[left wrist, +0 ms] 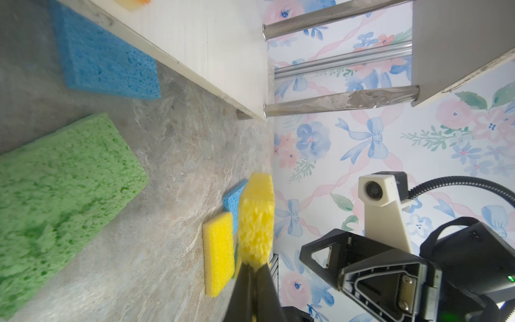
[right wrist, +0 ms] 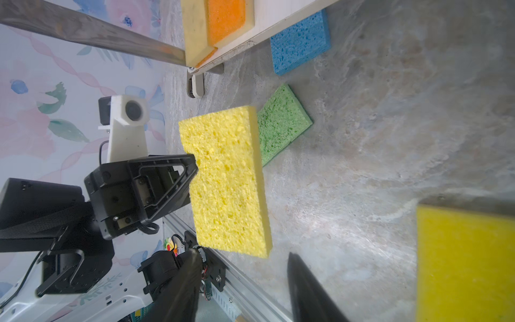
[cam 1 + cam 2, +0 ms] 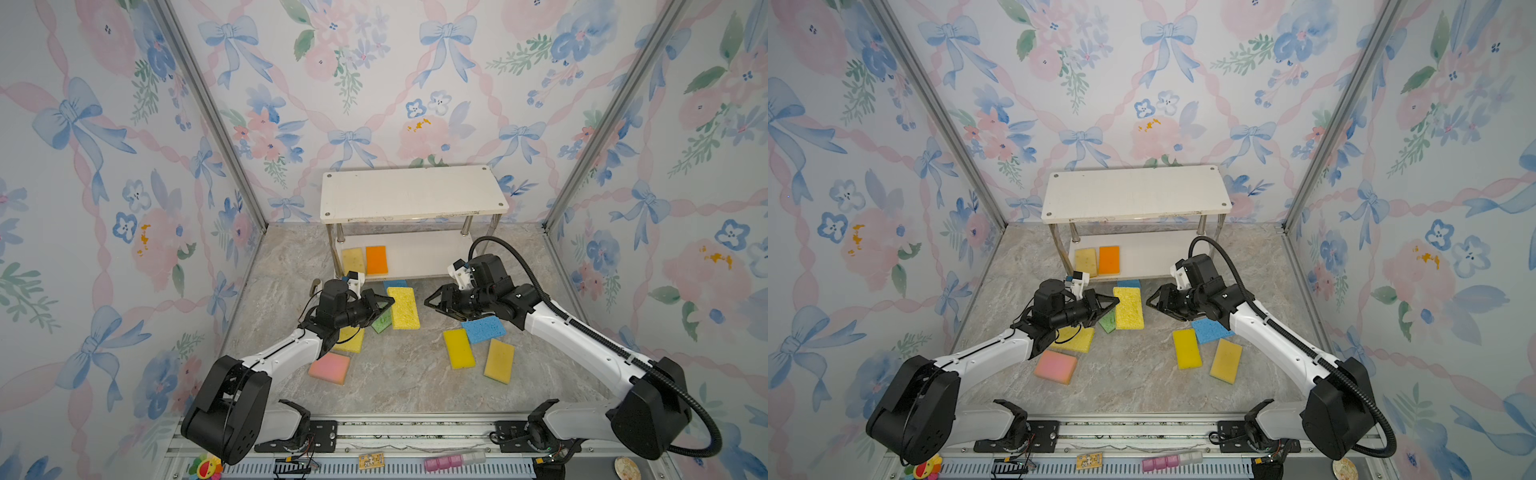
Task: Place and organize the cleaning sponges onto the shelf
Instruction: 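Hold the yellow sponge upright in the right gripper beside the left gripper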
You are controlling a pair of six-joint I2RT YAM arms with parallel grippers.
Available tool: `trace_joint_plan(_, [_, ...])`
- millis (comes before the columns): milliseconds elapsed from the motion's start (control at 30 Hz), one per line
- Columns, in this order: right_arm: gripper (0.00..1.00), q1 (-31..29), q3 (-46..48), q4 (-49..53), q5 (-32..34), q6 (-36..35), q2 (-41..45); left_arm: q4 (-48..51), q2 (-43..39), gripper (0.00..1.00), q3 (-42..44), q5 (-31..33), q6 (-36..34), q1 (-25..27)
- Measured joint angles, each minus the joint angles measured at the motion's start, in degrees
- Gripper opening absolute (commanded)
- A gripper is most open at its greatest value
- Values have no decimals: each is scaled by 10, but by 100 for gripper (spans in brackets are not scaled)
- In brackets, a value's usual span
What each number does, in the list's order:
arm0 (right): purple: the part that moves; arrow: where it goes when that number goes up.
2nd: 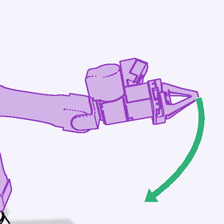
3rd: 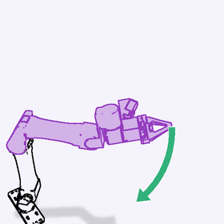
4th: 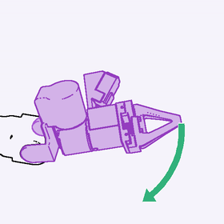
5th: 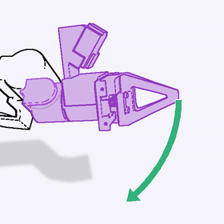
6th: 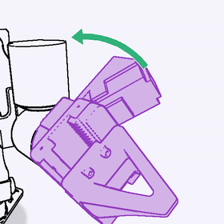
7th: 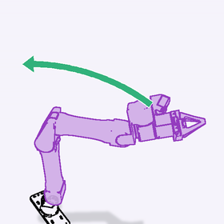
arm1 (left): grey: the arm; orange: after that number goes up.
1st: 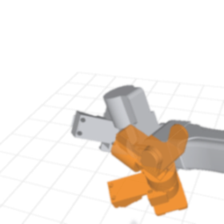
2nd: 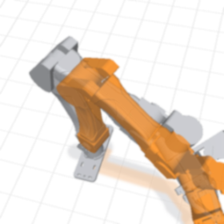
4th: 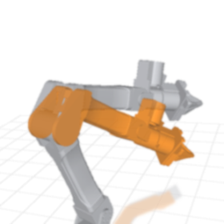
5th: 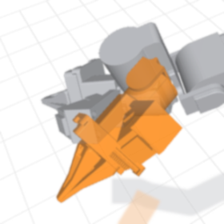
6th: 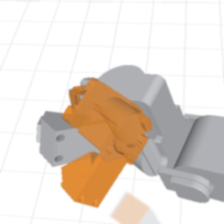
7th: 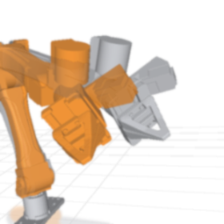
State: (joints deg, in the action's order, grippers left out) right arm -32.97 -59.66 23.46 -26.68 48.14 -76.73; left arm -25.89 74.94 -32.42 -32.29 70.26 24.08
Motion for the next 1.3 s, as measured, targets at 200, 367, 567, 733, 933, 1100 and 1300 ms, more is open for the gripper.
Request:
trace_joint_plan(200, [57, -5, 30, -48, -15, 37, -11, -35, 0, 0, 0, 4, 28, -1])
trace_joint_plan(367, [56, -16, 30, -76, -24, 49, -26, -58, 0, 0, 1, 5, 46, -6])
trace_joint_plan(567, [52, -18, 30, -98, -35, 57, -33, -72, 0, 0, 2, 6, 55, -12])
trace_joint_plan(733, [48, -22, 30, -109, -39, 61, -37, -75, 0, 0, 3, 6, 55, -19])
trace_joint_plan(933, [42, -24, 30, -118, -43, 68, -42, -75, 0, 0, 3, 8, 55, -21])
trace_joint_plan(1100, [41, -31, 30, -126, -42, 70, -44, -75, 0, 0, 3, 8, 55, -23])
trace_joint_plan(1300, [39, -38, 30, -132, -42, 74, -49, -75, 0, 0, 3, 8, 59, -24])
